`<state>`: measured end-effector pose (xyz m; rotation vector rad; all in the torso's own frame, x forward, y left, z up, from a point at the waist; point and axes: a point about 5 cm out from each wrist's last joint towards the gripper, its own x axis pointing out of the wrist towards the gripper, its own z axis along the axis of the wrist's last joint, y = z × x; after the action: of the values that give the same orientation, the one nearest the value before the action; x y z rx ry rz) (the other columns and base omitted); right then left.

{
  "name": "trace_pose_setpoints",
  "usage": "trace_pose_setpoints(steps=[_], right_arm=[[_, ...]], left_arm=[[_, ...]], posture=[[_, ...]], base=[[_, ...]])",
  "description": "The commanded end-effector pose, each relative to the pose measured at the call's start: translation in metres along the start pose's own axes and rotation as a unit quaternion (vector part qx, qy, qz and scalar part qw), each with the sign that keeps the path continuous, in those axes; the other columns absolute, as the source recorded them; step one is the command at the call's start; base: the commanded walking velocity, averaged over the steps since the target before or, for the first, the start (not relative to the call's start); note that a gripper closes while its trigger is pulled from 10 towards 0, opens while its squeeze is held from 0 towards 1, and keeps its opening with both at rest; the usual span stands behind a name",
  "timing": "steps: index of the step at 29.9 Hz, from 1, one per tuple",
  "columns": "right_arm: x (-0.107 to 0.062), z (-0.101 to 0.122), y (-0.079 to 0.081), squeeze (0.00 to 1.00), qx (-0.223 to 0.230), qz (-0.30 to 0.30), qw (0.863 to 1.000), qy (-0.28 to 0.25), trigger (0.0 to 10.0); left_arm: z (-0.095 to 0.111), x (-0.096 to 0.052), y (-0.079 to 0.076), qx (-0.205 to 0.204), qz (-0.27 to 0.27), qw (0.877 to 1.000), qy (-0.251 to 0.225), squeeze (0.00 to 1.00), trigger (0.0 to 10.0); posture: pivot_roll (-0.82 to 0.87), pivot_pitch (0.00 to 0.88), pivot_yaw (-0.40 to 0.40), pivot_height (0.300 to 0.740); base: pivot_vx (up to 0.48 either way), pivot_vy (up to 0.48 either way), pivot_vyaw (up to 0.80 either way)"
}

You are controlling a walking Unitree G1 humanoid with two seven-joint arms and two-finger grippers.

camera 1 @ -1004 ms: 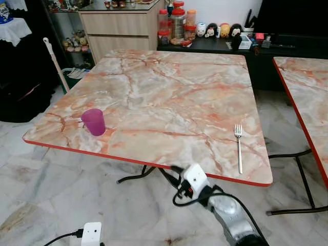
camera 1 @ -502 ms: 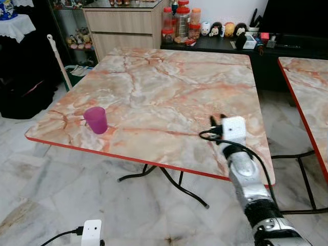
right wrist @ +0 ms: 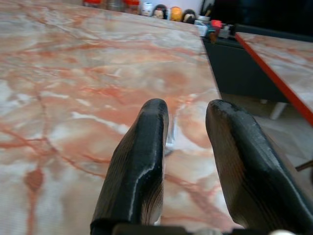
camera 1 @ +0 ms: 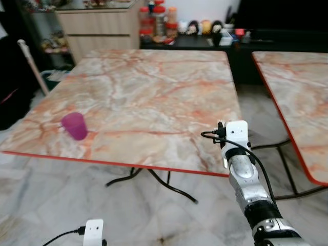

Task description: Setting the table

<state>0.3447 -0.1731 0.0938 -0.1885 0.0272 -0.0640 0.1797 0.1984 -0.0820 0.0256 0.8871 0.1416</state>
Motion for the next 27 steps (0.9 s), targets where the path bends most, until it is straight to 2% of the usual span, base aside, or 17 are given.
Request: trace_pose_setpoints(steps=[1, 8, 13, 14, 27], right_arm=[[0.003, 0.009, 0.009, 0.0, 0.007, 0.011, 1.0, -0.017, 10.0], [0.004, 0.01, 0.012, 0.0, 0.017, 0.014, 1.0, -0.016, 10.0], [0.004, 0.01, 0.017, 0.0, 0.022, 0.025, 0.999, -0.014, 10.0], [0.003, 0.012, 0.02, 0.0, 0.023, 0.03, 0.999, -0.026, 10.0], [0.001, 0.014, 0.033, 0.0, 0.043, 0.048, 0.997, -0.03, 10.0]], left_arm=[[-0.005, -0.001, 0.002, -0.001, 0.003, 1.0, 0.008, 0.0, 10.0], [-0.006, -0.001, 0.003, -0.003, 0.005, 1.0, 0.01, 0.0, 10.0], [-0.008, -0.002, 0.004, -0.005, 0.008, 1.0, 0.012, 0.0, 10.0], [-0.008, -0.002, 0.005, -0.005, 0.009, 1.0, 0.012, 0.0, 10.0], [-0.01, -0.003, 0.009, -0.008, 0.013, 1.0, 0.01, 0.0, 10.0]], posture=[[-0.02, 0.0, 0.015, 0.732], [-0.02, 0.0, 0.012, 0.732], [-0.02, 0.0, 0.013, 0.732], [-0.01, 0.0, 0.014, 0.732], [-0.01, 0.0, 0.02, 0.732]], base=[[0.0, 0.0, 0.0], [0.275, 0.0, 0.0], [0.318, 0.0, -0.68], [0.319, 0.0, 0.0], [0.319, 0.0, 0.0]])
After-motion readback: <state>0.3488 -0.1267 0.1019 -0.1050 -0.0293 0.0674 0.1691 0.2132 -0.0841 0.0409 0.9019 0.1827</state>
